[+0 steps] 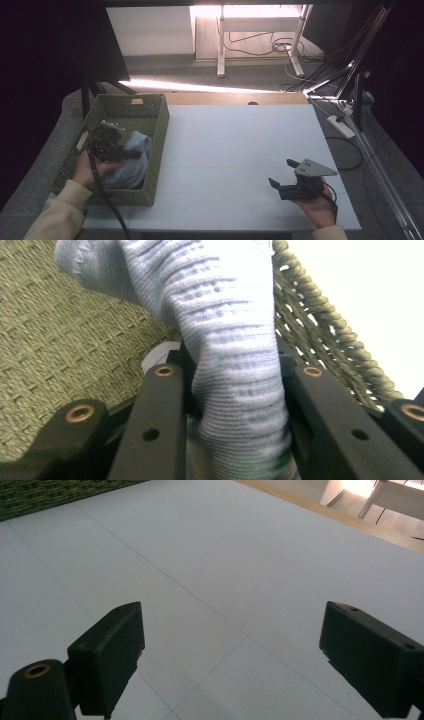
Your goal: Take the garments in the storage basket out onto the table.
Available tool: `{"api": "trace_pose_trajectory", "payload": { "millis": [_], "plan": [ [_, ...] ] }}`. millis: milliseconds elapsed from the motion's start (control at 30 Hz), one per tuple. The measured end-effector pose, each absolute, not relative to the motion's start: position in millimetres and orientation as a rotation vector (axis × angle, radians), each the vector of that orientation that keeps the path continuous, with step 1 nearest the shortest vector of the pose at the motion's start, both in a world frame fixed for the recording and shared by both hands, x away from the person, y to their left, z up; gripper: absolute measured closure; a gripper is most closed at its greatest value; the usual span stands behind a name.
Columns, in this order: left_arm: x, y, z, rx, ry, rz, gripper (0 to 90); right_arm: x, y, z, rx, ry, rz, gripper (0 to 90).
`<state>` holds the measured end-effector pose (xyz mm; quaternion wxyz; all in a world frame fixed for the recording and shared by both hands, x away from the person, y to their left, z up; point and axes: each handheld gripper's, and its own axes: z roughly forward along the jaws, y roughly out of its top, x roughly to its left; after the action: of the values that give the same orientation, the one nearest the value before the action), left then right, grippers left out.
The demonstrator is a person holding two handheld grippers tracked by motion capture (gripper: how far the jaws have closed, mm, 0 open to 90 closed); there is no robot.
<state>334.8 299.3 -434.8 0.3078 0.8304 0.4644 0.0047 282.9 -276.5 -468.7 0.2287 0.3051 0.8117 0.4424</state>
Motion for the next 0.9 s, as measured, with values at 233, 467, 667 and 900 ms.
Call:
{"api": "trace_pose_trajectory", "payload": {
  "millis": [233, 467, 667, 900],
  "plan": [
    [326, 307, -424, 2.136, 1.220, 0.069, 70.1, 283, -276, -469, 0.839, 2.235, 1.215, 11.4],
    [322, 314, -416, 2.082, 1.218, 0.107, 70.1, 283, -276, -469, 0.839, 2.236, 1.210, 11.4],
    [315, 318, -411, 2.017, 1.208, 0.153, 70.1, 283, -276, -469, 0.838, 2.234, 1.213, 11.4],
    [311, 321, -406, 1.973, 1.199, 0.214, 70.2, 283, -276, -469, 0.838, 2.234, 1.212, 11.3]
  ]
}}
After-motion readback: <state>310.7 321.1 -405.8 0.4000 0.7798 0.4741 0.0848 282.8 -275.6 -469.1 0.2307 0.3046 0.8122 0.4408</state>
